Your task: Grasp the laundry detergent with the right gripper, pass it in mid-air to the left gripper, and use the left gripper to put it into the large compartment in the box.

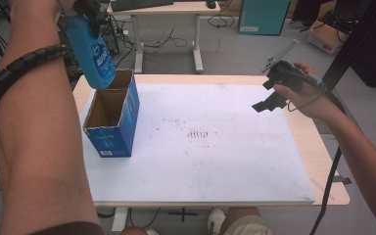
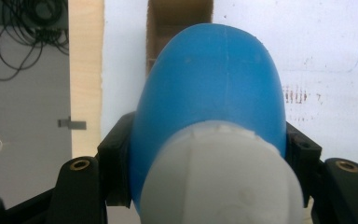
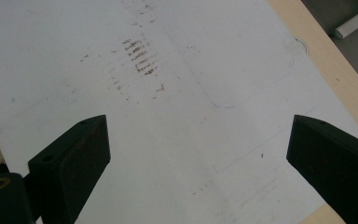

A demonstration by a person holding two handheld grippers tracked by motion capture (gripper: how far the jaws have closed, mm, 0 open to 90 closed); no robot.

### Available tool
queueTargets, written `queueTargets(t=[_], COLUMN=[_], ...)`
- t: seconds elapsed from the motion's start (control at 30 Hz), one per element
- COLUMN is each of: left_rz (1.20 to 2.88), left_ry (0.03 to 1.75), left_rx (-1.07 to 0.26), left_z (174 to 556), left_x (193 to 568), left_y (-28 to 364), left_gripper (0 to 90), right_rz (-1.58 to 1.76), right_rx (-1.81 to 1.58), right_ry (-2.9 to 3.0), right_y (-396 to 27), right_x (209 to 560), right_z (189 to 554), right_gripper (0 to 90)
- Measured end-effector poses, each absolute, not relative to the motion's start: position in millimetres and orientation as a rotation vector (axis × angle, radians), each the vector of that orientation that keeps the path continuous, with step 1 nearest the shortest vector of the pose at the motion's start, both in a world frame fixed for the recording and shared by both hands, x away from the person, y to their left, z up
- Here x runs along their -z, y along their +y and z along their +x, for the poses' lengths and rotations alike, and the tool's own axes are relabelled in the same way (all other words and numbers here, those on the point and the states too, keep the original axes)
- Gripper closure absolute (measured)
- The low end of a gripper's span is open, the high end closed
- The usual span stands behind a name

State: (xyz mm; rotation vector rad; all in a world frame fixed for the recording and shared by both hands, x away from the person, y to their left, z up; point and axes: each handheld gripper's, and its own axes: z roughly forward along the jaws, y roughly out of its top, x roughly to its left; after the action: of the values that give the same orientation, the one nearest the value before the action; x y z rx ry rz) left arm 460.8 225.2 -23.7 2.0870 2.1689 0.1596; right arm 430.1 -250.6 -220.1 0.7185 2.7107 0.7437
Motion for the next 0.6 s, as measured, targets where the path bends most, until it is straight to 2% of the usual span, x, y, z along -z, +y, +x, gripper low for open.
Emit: queueTargets(t=[0.17,0.6], left_rz=[2.034,1.997], left_ry=[2.209,2.209], left_rx=[-0.129,-0.178], left_z=[461.9,463.4], left_x=[24.5,23.3], left_y=[228.7,230.2], left_gripper=[36.6,36.8], right_rz=[0.723,0.738], right_rx=[-0.738,-0.757], right_ry=[2.717,2.697], right_y=[-250.8,-256.9], right_x=[220.3,221.1], right_z=[429.8,429.2], right_gripper=[6.1,6.1])
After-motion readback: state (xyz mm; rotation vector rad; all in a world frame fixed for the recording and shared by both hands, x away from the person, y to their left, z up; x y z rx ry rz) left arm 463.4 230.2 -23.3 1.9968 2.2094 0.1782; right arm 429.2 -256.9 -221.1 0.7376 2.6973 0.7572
